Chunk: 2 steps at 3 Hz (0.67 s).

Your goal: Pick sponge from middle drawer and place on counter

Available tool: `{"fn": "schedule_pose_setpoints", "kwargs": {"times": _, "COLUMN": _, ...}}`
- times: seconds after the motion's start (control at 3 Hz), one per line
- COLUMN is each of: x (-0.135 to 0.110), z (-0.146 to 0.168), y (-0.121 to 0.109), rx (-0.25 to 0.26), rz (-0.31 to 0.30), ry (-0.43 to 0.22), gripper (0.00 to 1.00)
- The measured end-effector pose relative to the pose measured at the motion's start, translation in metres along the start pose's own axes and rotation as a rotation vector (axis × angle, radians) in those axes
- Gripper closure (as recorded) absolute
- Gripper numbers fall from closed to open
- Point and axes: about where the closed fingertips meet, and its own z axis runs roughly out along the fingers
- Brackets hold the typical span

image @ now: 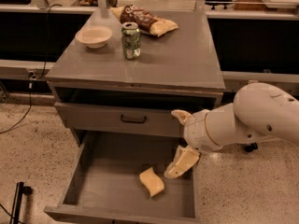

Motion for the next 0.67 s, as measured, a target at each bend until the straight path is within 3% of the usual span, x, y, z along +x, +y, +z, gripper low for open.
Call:
{"fn": "schedule_pose_setpoints", "kwargs": {"times": 0.33, "x": -0.003, "z": 0.010, "y": 0.001, "rx": -0.004, "rz": -0.007, "ry": 0.034, "gripper": 0.00}}
{"fn": "schedule_pose_setpoints", "kwargs": {"times": 0.67, "x": 0.025, "z": 0.041, "y": 0.009, "rx": -0.006, "rz": 0.022, "ry": 0.040, "gripper": 0.00}}
